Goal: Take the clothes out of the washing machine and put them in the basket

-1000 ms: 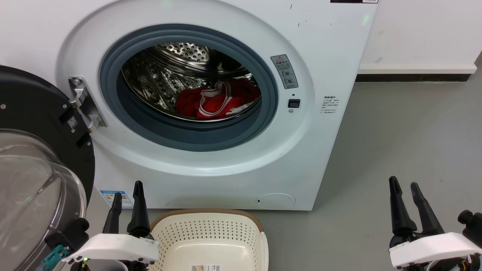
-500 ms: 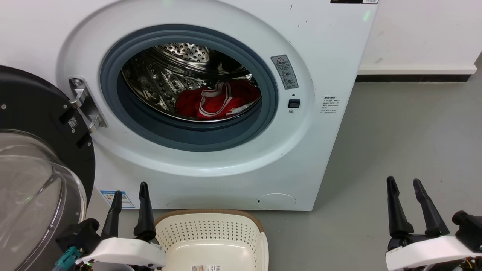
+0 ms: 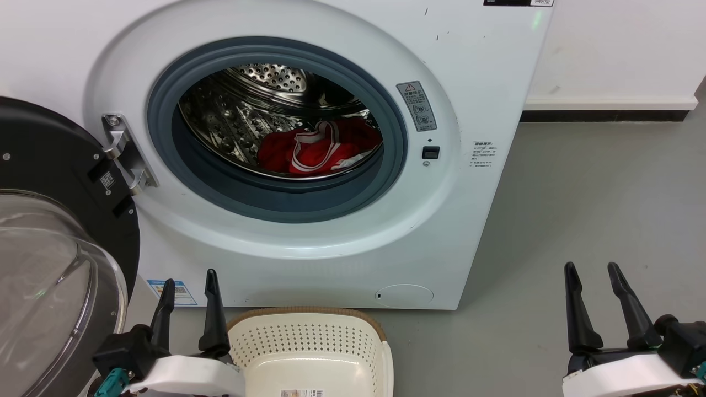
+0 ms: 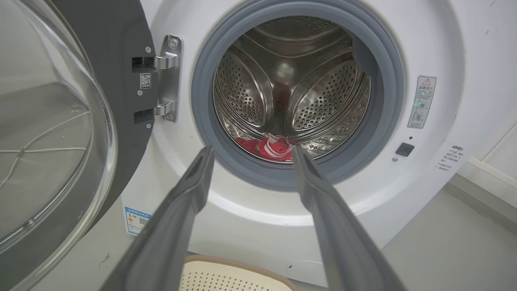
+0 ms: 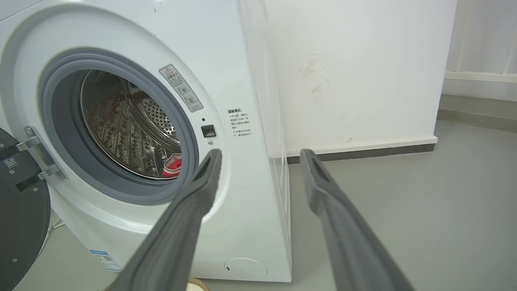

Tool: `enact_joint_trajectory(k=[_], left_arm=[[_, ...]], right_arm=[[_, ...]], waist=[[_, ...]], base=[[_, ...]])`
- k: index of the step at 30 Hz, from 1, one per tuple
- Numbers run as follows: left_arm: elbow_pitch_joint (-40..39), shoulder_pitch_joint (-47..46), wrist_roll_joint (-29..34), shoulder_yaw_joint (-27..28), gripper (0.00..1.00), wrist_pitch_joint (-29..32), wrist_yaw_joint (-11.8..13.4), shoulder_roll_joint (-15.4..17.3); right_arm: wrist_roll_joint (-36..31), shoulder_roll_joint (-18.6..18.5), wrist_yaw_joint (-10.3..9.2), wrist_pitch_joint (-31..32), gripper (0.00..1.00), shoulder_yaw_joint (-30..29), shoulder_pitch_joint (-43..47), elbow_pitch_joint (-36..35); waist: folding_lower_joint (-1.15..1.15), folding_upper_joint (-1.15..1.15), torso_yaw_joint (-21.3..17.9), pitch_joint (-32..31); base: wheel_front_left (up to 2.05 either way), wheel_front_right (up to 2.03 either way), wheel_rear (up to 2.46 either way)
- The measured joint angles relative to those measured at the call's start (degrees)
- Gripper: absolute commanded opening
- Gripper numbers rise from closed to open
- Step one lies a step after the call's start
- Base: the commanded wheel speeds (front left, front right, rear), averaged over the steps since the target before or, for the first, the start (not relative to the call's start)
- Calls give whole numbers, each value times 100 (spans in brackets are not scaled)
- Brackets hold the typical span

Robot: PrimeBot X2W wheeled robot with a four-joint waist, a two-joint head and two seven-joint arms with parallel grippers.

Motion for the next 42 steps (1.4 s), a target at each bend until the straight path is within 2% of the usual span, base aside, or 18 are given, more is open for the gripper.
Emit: enact_joint_trajectory(k=[22, 42], left_arm=[[68, 168, 1011, 32, 100, -266, -23, -20], [183, 277, 1625, 14, 100, -441, -34, -27]], right_arm=[[-998, -1, 1, -254, 100, -3, 174, -100], [-1648, -1, 1, -444, 100, -5, 294, -45]], waist=[[0, 0, 1, -4], [0, 0, 21, -29]], base=[[0, 0, 0], [0, 0, 0]])
